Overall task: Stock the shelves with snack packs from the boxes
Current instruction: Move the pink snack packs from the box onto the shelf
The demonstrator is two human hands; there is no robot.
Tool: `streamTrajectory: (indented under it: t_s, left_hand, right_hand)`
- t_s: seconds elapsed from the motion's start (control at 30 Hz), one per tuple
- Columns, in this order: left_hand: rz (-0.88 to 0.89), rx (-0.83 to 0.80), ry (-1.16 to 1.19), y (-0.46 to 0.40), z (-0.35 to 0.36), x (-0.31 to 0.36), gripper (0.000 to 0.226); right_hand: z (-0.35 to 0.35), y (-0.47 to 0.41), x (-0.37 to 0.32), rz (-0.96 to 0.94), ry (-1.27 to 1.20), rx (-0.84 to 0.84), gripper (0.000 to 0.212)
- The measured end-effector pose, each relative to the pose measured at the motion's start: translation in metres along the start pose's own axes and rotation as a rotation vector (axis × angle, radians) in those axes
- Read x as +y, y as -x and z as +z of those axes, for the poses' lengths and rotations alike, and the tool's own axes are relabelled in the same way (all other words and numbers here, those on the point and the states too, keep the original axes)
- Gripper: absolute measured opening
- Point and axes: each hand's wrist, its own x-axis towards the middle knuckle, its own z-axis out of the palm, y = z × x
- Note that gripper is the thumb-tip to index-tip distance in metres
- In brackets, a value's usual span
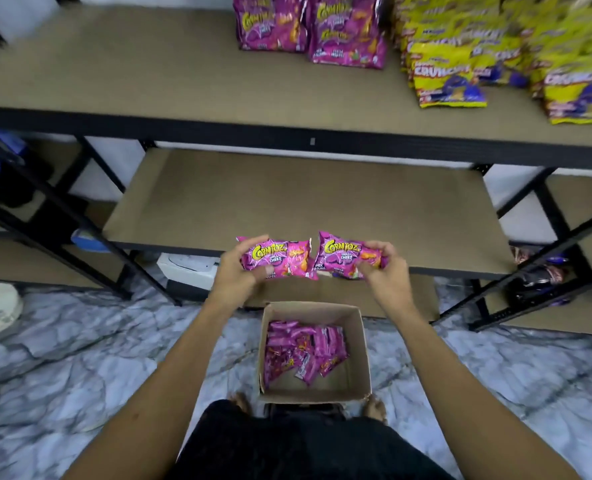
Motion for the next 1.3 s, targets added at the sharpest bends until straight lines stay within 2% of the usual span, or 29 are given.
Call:
streamTrajectory:
  t_s: [0.1, 0.37, 0.57, 0.7, 0.9, 1.3]
  left_hand:
    - [0.122, 0.008, 0.008, 0.007, -0.013, 0.047, 0.056]
    - [0.458, 0.075, -0.041, -0.004, -0.042, 0.162, 0.054]
    - [0.496, 0.070, -0.085, -0.055, -0.052, 0.212, 0.054]
    - [0.468, 0.069, -0.111, -0.090, -0.038, 0.224, 0.053]
    - [0.468, 0.149, -0.094, -0.119, -0.042, 0.247, 0.053]
    - [0.533, 0.191, -0.207, -0.204, -0.041, 0.265, 0.057]
  right_hand:
    - [-0.004, 0.008, -0.046, -0.125, -0.016, 0.011, 0.031]
    - [-0.002, 0.006, -0.147, -0.439, -0.071, 0.186, 0.028]
    - [0.006, -0.033, -0.195, -0.544, 0.015, 0.187, 0.030]
    - [0.000, -0.070, -0.218, -0.493, 0.155, 0.196, 0.038]
    - [0.006, -0.102, -0.246, -0.512, 0.209, 0.192, 0.044]
    - [0.012, -0.179, -0.283, -0.374, 0.139, 0.158, 0.089]
